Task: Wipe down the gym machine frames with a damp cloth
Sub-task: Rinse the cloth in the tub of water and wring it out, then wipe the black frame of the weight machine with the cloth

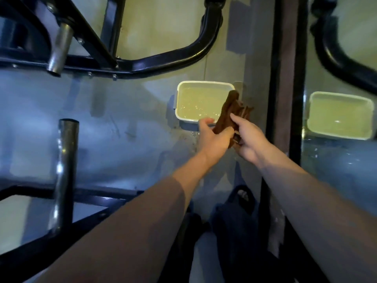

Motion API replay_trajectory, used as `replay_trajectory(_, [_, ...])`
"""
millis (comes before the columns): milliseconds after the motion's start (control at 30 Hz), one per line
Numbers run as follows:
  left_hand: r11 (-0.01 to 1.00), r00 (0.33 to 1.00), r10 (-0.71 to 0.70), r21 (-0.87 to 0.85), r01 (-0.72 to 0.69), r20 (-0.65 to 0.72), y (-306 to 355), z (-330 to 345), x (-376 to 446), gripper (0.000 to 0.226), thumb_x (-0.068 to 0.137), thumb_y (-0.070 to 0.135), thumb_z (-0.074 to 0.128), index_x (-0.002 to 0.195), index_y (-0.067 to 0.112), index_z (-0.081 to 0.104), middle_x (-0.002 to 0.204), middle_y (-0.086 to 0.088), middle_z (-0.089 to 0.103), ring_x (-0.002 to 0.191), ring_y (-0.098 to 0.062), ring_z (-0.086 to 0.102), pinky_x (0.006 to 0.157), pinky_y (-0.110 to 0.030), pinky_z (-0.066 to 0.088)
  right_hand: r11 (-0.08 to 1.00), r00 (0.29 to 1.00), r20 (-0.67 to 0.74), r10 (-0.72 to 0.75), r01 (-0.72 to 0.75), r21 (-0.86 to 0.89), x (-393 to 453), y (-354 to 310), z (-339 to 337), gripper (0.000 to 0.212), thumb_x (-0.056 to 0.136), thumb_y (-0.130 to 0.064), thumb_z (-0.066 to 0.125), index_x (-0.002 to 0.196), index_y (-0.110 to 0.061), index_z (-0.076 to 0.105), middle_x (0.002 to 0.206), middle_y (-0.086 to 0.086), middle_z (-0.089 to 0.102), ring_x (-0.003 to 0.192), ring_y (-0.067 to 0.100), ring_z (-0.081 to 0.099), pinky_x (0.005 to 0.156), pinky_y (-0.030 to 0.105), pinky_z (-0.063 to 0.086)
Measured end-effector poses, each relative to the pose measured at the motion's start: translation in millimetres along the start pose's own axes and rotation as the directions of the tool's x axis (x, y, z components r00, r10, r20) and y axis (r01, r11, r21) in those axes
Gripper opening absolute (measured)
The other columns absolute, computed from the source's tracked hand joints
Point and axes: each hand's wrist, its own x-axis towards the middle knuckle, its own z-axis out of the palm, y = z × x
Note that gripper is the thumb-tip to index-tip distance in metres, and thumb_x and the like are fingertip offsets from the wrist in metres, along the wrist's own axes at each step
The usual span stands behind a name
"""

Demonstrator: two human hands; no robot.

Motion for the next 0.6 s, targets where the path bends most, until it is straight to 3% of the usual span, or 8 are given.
replay_trajectory(100, [0.961,0.989,-0.146,-0.232,0.151,0.037,36.7,-9.5,-62.9,0.048,0.076,0.026,0.065,0.119,0.020,0.047,0.115,-0.017,0.065,0.104,-0.031,0.067,0.091,-0.049,0.057,0.996,0.999,-0.011,-0.052,0.051,-0.068,-61.1,-19.7,-3.2,0.031,0.107,-0.032,0.056,0.131,-0.015,0.067,0.113,0.007,0.078,0.110,0.024,0.073,0.097,0.042,0.057])
replay_trajectory(167, [0.899,0.974,-0.174,-0.379,0.217,0.145,55.7,-19.6,-94.3,0.052,0.081,0.019,0.064,0.131,0.014,0.049,0.123,-0.023,0.065,0.103,-0.030,0.067,0.084,-0.046,0.059,0.988,0.995,-0.011,-0.098,0.096,-0.122,-103.4,-32.2,0.8,0.031,0.108,-0.035,0.052,0.125,-0.015,0.070,0.110,0.005,0.079,0.105,0.021,0.074,0.086,0.036,0.057])
replay_trajectory(233, [0.865,0.973,-0.175,-0.449,0.226,0.152,67.2,-29.9,-125.5,0.059,0.082,0.023,0.065,0.139,0.011,0.051,0.126,-0.023,0.066,0.106,-0.027,0.068,0.081,-0.042,0.062,0.981,0.992,0.000,-0.126,0.125,-0.150,-141.4,-41.0,2.8,0.032,0.110,-0.033,0.049,0.122,-0.013,0.070,0.109,0.005,0.079,0.099,0.016,0.074,0.078,0.027,0.054])
replay_trajectory(367, [0.882,0.983,-0.183,-0.445,0.155,-0.021,75.1,-47.4,-188.9,0.026,0.102,0.027,0.056,0.126,0.018,0.061,0.116,-0.012,0.073,0.107,-0.026,0.070,0.090,-0.046,0.061,0.992,0.996,0.046,-0.081,0.085,-0.094,-206.0,-38.2,2.9,0.035,0.111,-0.033,0.045,0.134,-0.012,0.063,0.120,0.007,0.076,0.112,0.020,0.071,0.097,0.038,0.056])
replay_trajectory(500, [0.841,0.951,-0.271,-0.516,0.160,-0.147,71.5,-74.3,-261.7,0.029,0.107,0.033,0.045,0.113,0.017,0.067,0.102,-0.008,0.072,0.098,-0.023,0.069,0.086,-0.041,0.061,0.995,0.992,0.124,0.037,-0.025,-0.092,-273.0,-14.4,11.0,0.032,0.111,-0.035,0.045,0.133,-0.017,0.061,0.121,0.007,0.074,0.110,0.021,0.070,0.075,0.036,0.060])
replay_trajectory(600, [0.805,0.909,-0.353,-0.567,0.174,-0.222,54.4,-104.7,-312.4,0.032,0.105,0.026,0.047,0.118,0.006,0.068,0.099,-0.015,0.071,0.082,-0.022,0.066,0.068,-0.031,0.057,0.987,0.986,0.146,0.086,-0.065,-0.145,-306.2,5.4,11.1,0.033,0.110,-0.029,0.050,0.136,-0.013,0.061,0.122,0.007,0.074,0.104,0.020,0.074,0.070,0.034,0.061])
